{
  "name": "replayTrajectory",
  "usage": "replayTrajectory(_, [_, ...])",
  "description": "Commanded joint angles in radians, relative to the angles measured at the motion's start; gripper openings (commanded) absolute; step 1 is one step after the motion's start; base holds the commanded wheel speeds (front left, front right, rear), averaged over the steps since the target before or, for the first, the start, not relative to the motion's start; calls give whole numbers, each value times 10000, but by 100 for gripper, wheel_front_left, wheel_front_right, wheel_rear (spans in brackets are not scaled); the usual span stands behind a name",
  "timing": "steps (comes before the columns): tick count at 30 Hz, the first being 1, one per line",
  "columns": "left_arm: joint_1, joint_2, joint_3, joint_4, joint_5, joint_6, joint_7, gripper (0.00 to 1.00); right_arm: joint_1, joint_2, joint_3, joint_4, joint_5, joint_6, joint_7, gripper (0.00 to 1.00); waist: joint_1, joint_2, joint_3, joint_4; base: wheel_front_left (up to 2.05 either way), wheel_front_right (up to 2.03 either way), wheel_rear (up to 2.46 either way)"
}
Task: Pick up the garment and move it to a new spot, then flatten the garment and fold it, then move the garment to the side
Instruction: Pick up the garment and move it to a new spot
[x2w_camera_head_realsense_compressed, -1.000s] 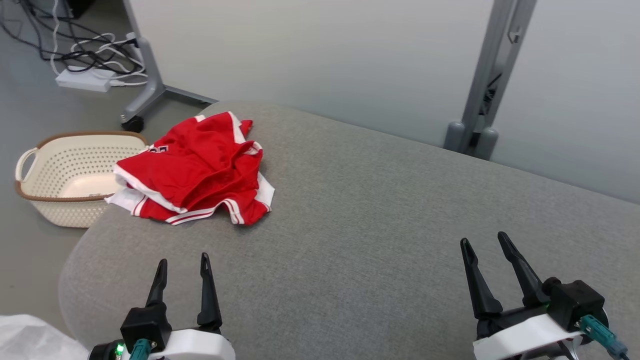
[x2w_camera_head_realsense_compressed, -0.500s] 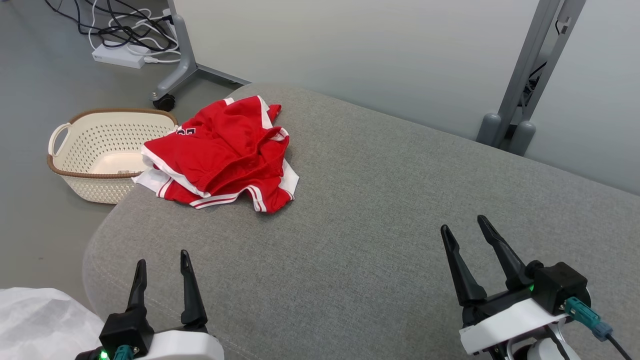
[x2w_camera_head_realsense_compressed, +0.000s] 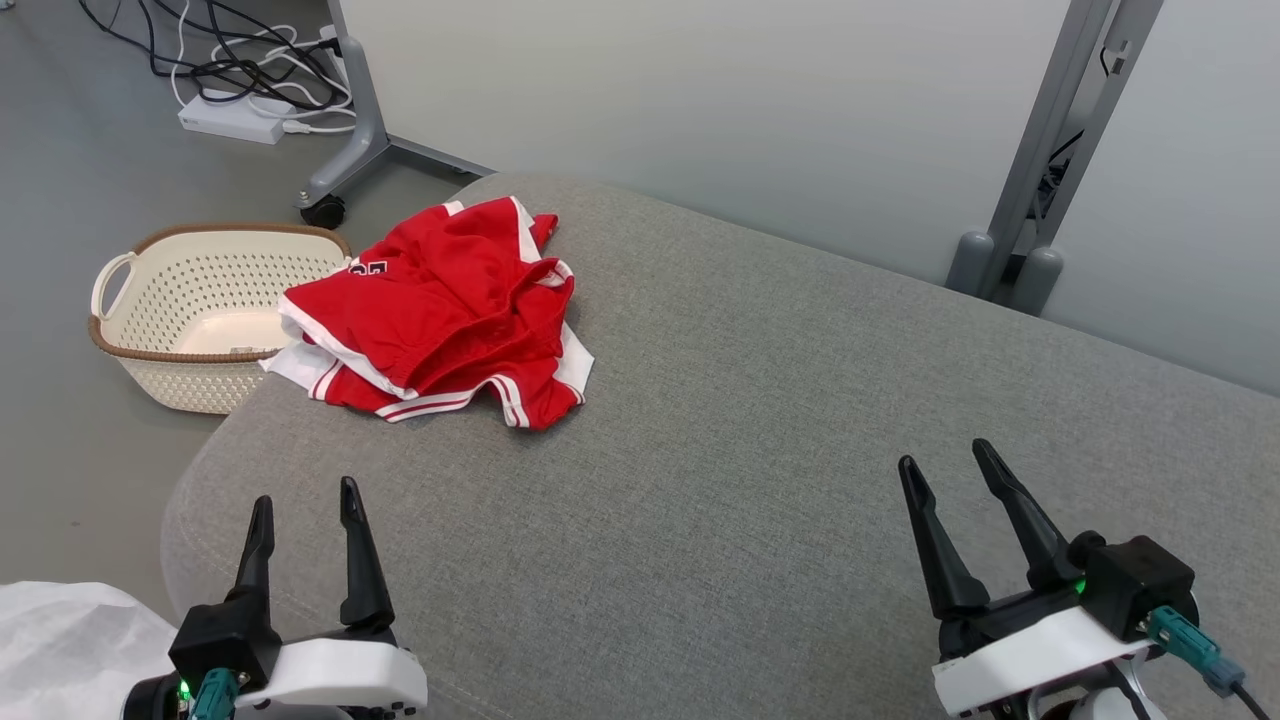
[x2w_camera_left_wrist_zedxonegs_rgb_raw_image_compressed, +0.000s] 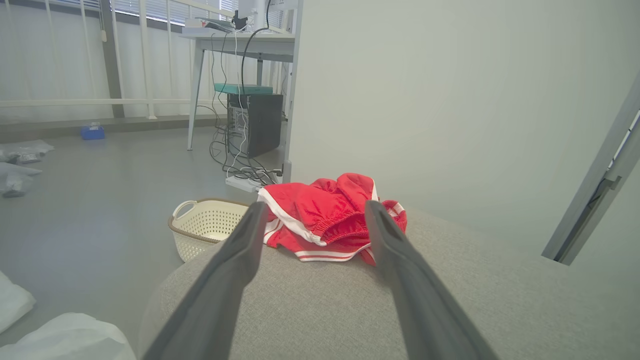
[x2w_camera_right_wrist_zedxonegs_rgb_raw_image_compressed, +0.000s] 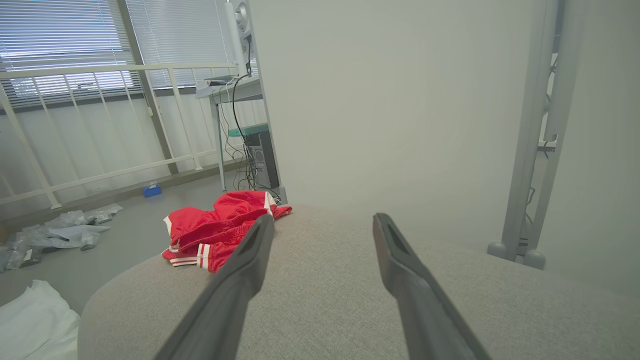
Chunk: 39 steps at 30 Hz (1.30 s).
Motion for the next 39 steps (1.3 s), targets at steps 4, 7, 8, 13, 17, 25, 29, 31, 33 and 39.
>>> replayTrajectory(4, [-550,37,312,441,421,-638,-35,100,291,-5,-253,-340,-228,23,-22,100,0,0,58,7,0,0,0])
replayTrajectory(7, [-1034,38,587,1088,522,-1002,-33,100,325,-139,-280,-653,-305,23,-22,100,0,0,366,-129,0,0,0])
replayTrajectory(8, [-1320,79,653,1395,517,-1112,-35,100,283,-241,-259,-782,-337,23,-22,100,0,0,529,-187,0,0,0])
replayTrajectory(13, [-3039,508,811,3055,543,-1405,121,100,-118,-859,130,-1395,-367,23,-20,100,0,0,1457,-623,0,0,0])
replayTrajectory(17, [-4632,617,935,4125,-15,-1904,963,100,-309,-1360,244,-1862,-214,21,-22,100,0,0,2203,-881,0,0,0])
replayTrajectory(25, [-7064,1179,923,6096,-152,-2004,2429,100,-751,-2117,592,-2362,330,21,-22,100,0,0,3287,-1452,0,0,0])
replayTrajectory(29, [-8273,1471,1185,7403,-412,-1672,3208,100,-1161,-2526,773,-2622,538,21,-22,100,0,0,3834,-1952,0,0,0])
replayTrajectory(31, [-8616,1540,1368,7829,-578,-1541,3420,100,-1246,-2655,880,-2715,573,21,-22,100,0,0,3996,-2116,0,0,0])
replayTrajectory(33, [-8897,1606,1555,8159,-727,-1366,3477,100,-1291,-2807,970,-2805,584,21,-22,100,0,0,4145,-2257,0,0,0])
replayTrajectory(39, [-9536,1843,1729,8915,-839,-1011,3428,100,-1323,-3171,1188,-2904,682,21,-22,100,0,0,4522,-2604,0,0,0])
